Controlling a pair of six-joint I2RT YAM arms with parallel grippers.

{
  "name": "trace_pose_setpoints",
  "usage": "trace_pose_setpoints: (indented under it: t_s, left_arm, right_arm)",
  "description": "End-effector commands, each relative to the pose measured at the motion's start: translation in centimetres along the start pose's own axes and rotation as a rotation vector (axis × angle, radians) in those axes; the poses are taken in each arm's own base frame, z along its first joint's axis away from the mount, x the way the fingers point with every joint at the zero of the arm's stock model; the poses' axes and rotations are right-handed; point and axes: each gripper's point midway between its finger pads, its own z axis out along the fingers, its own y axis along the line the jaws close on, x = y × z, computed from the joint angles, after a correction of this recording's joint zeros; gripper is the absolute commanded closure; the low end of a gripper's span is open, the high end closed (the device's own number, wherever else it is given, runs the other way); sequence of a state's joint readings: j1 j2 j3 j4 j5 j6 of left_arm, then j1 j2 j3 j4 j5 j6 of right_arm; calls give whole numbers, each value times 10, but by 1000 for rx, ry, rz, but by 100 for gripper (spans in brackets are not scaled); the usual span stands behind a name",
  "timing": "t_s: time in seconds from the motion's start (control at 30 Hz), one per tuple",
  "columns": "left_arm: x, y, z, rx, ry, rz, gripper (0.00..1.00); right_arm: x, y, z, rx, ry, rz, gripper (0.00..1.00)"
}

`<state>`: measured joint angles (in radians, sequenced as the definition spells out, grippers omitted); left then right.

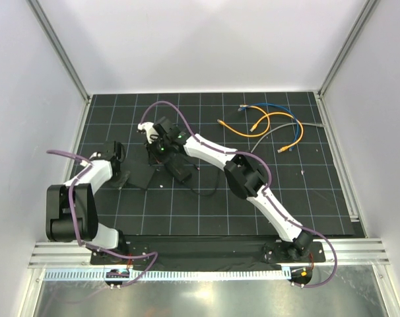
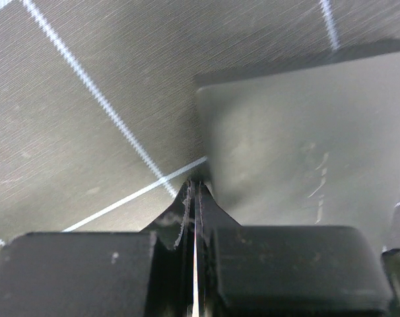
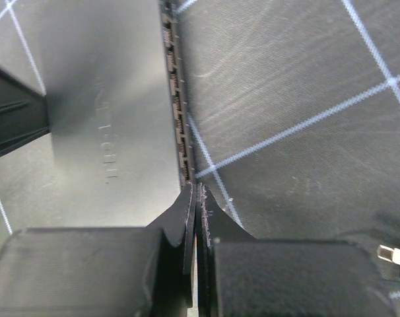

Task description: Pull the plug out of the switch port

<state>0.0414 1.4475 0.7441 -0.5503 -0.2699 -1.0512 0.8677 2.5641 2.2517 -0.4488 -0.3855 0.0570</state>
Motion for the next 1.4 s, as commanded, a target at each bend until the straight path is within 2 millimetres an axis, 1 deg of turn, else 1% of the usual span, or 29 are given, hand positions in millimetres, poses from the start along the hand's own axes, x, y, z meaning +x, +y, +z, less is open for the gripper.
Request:
trace_pose_setpoints:
  t_s: [0.0,0.27,0.4,0.5,0.53,0.57,0.6,0.63,0.67,0.7,0.73,0.77,0.8,0.83,0.87,0.9,0.93,0.97,1.0,1.03,1.07,1.1,1.17,1.2,1.23,1.27,1.3,1.33,1.37]
  left_arm:
    - [-14,-14,3,14,-40,-14,100]
    - [-21,-28,9,19,-48,-16,100]
    - [-26,-37,13,22,-48,-11,100]
    - [-37,-51,15,33,-57,-3,100]
    - [-36,-53,21,23,-48,6,100]
    - [-46,-64,19,46,-56,1,100]
    - [-47,-70,22,55,-42,9,100]
    - [-44,-74,30,52,-9,36,100]
    - [-55,-90,28,87,-12,37,100]
    - [-56,-98,30,104,1,58,100]
    - [-48,-107,37,126,51,98,100]
    - [-56,-127,32,179,54,109,100]
    - [-57,-139,31,218,73,127,100]
    - [-54,-151,32,258,100,143,100]
    - [-56,-156,31,271,108,153,100]
    - [-63,-166,24,292,102,160,100]
    - [-71,-156,22,235,64,157,100]
    - [-80,-150,19,206,29,151,100]
    - [-105,-136,6,151,-78,119,100]
    - [-110,-124,-2,110,-106,108,100]
    - [-126,-118,-22,104,-184,87,99]
    - [-127,-110,-27,88,-196,87,99]
    - [-132,-100,-44,78,-225,65,97]
    - [-132,-91,-58,87,-240,51,96]
    - [-130,-88,-64,97,-244,37,95]
    - [-126,-82,-67,105,-242,23,91]
    - [-125,-85,-84,174,-247,-1,89]
    - [-110,-76,-76,173,-216,9,86]
    - [-105,-74,-80,202,-209,5,72]
  right_arm:
    - [-17,19,-2,-63,-33,-34,99]
    - [-16,24,1,-91,-32,-27,99]
    - [-15,33,4,-123,-26,-26,99]
    - [-11,43,9,-149,-16,-30,99]
    - [-11,46,10,-160,-15,-31,99]
    - [-10,52,11,-183,-10,-31,99]
    - [-10,55,12,-192,-10,-32,99]
    - [-11,62,13,-203,-14,-33,99]
    - [-11,66,13,-216,-16,-37,99]
    - [-12,70,14,-224,-18,-36,99]
    - [-14,74,14,-235,-27,-36,99]
    - [-15,79,15,-246,-30,-34,99]
    - [-17,85,14,-269,-37,-34,99]
    - [-22,90,14,-286,-56,-37,99]
    - [-25,92,14,-282,-63,-29,99]
    - [-28,87,14,-250,-76,-28,99]
    - [-40,89,7,-248,-113,-44,99]
    - [-34,81,6,-242,-105,-27,99]
    - [-37,79,1,-244,-118,-24,99]
    - [-42,76,-6,-235,-147,-26,99]
    - [-47,70,-11,-223,-170,-23,99]
    - [-51,61,-14,-186,-193,-19,99]
    - [-59,52,-24,-157,-228,-11,99]
    - [-63,48,-26,-148,-248,-7,99]
    - [-62,41,-27,-131,-248,5,98]
    - [-65,35,-32,-121,-257,11,94]
    - [-64,31,-33,-116,-252,14,88]
    - [-66,28,-35,-117,-254,14,82]
    - [-65,25,-35,-116,-250,18,73]
